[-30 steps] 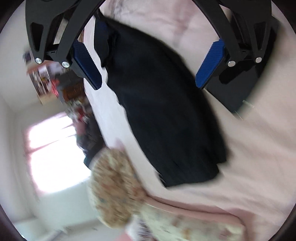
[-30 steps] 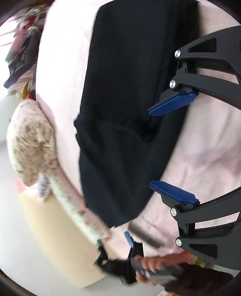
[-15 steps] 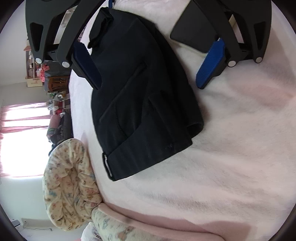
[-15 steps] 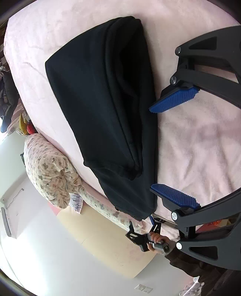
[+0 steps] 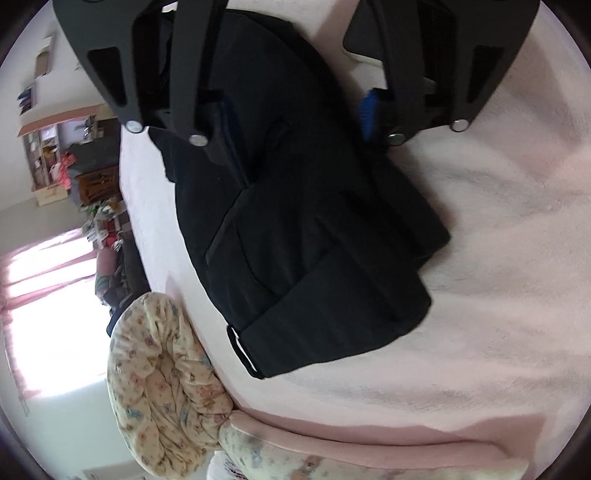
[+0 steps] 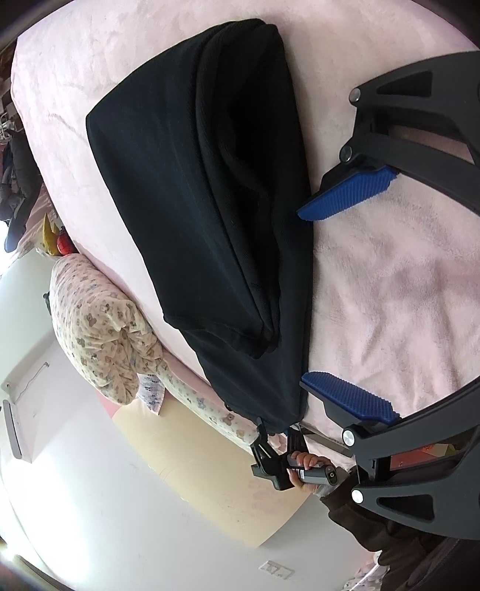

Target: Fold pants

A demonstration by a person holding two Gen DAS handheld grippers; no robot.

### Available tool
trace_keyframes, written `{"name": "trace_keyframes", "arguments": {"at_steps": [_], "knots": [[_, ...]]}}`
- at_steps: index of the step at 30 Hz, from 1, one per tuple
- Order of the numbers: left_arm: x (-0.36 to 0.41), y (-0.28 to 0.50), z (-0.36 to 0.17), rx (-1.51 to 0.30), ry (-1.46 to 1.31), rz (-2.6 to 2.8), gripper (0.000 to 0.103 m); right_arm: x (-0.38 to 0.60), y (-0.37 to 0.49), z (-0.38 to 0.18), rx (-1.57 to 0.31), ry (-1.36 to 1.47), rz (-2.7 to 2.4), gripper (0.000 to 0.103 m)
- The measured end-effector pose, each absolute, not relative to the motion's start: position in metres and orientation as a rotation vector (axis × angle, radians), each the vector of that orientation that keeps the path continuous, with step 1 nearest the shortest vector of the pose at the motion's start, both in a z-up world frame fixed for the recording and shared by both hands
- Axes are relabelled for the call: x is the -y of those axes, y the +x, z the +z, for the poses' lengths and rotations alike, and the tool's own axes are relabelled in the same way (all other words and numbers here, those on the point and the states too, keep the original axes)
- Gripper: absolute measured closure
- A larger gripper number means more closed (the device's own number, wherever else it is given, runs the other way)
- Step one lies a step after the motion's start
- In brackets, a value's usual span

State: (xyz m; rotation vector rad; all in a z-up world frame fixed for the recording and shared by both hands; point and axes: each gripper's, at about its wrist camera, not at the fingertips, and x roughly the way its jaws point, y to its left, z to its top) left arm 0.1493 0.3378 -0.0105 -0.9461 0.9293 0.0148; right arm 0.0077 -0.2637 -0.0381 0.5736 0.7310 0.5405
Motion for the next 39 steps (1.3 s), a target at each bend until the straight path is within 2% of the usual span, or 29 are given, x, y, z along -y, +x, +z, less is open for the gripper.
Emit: {"name": "trace_keyframes", "arguments": {"at_steps": [2, 4, 7, 20, 31, 35, 39], "knots": [[-0.340, 0.149, -0.012, -0.921, -0.965, 0.009, 0.067, 0.264, 0.008, -0.038, -0.729, 0.576, 0.544, 0.016], [-0.338, 0.148, -0.010, -0.896, -0.969, 0.000, 0.081, 0.264, 0.010, -0.036, -0.728, 0.573, 0.547, 0.015], [-0.330, 0.146, 0.003, -0.841, -0.931, -0.022, 0.088, 0.265, 0.010, -0.036, -0.726, 0.574, 0.553, 0.015], [-0.263, 0.134, 0.084, -0.667, -0.731, -0.162, 0.089, 0.274, 0.007, -0.040, -0.701, 0.605, 0.591, 0.013], [-0.150, 0.121, 0.152, -0.619, -0.555, -0.342, 0.089, 0.296, -0.009, -0.025, -0.715, 0.657, 0.622, 0.013], [-0.106, 0.115, 0.163, -0.624, -0.524, -0.409, 0.090, 0.331, -0.029, -0.010, -0.647, 0.632, 0.518, 0.011], [-0.053, 0.114, 0.164, -0.663, -0.500, -0.473, 0.090, 0.373, -0.035, -0.007, -0.547, 0.749, 0.427, 0.010]]}}
